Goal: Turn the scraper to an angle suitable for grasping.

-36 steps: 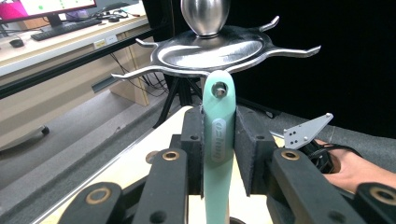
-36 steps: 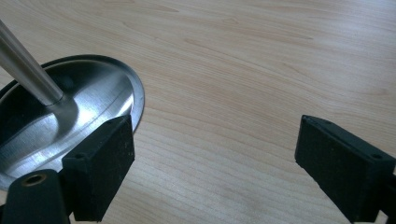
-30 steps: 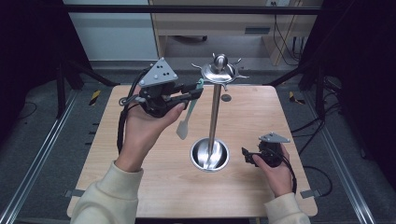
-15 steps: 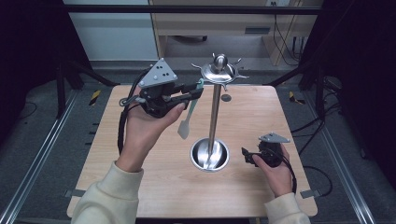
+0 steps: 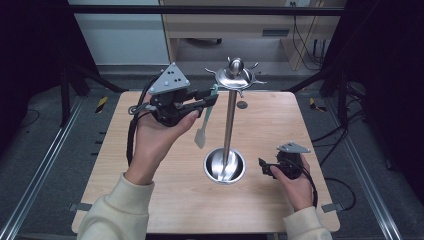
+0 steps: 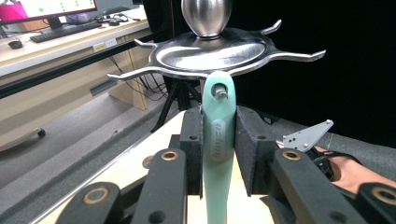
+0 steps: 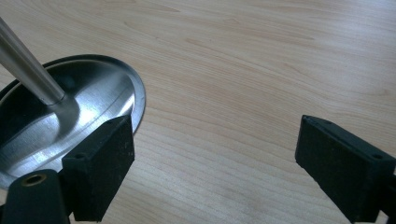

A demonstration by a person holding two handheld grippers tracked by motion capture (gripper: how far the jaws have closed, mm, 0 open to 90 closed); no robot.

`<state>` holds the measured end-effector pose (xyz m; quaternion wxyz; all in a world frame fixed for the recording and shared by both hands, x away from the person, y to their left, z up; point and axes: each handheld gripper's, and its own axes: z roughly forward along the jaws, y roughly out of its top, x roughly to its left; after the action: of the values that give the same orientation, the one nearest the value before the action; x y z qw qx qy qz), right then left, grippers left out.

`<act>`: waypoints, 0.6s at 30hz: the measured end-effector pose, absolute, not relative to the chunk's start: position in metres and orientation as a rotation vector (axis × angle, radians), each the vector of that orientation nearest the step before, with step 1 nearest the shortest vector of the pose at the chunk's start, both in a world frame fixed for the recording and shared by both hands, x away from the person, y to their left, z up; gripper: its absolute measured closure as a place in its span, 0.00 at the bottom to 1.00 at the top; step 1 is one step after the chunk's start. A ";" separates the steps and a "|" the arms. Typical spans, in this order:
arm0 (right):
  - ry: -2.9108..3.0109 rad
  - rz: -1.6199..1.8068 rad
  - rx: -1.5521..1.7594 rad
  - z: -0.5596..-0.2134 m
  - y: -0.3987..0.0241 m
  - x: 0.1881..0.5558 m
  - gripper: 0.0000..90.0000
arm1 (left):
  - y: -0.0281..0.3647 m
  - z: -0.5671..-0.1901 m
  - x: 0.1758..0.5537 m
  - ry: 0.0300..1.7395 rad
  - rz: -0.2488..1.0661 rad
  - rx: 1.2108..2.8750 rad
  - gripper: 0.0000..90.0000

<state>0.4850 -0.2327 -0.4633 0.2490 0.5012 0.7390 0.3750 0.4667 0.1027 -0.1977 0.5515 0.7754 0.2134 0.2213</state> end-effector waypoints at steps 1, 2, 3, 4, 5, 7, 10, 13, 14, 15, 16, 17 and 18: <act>2.013 1.022 1.364 -0.463 -0.233 0.485 0.13 | 0.103 -0.198 0.467 0.505 0.524 1.833 0.81; 2.012 1.022 1.368 -0.463 -0.233 0.485 0.14 | 0.103 -0.197 0.466 0.505 0.526 1.830 0.81; 2.013 1.021 1.365 -0.463 -0.233 0.485 0.13 | 0.103 -0.197 0.466 0.506 0.528 1.829 0.80; 2.014 1.021 1.365 -0.463 -0.233 0.485 0.13 | 0.103 -0.197 0.465 0.507 0.530 1.827 0.79; 2.013 1.021 1.365 -0.463 -0.233 0.485 0.14 | 0.104 -0.196 0.465 0.507 0.532 1.823 0.78; 2.014 1.021 1.366 -0.463 -0.233 0.485 0.13 | 0.105 -0.196 0.463 0.508 0.535 1.819 0.77; 2.013 1.021 1.371 -0.463 -0.232 0.485 0.13 | 0.107 -0.198 0.460 0.510 0.545 1.822 0.72; 2.013 1.020 1.371 -0.463 -0.232 0.485 0.13 | 0.110 -0.203 0.456 0.525 0.576 1.827 0.60; 2.013 1.019 1.371 -0.463 -0.232 0.485 0.13 | 0.111 -0.205 0.455 0.531 0.585 1.835 0.55; 2.013 1.020 1.371 -0.463 -0.232 0.485 0.13 | 0.112 -0.208 0.455 0.540 0.598 1.841 0.50; 2.014 1.019 1.370 -0.463 -0.232 0.485 0.13 | 0.114 -0.211 0.454 0.548 0.614 1.844 0.45; 2.015 1.018 1.368 -0.463 -0.232 0.485 0.13 | 0.116 -0.214 0.453 0.561 0.623 1.845 0.39; 2.015 1.017 1.369 -0.463 -0.232 0.485 0.13 | 0.118 -0.218 0.452 0.576 0.624 1.846 0.33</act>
<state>0.4850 -0.2316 -0.4635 0.2482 0.5025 0.7393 0.3732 0.4522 0.1180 -0.2180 0.5267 0.7722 0.2411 0.2611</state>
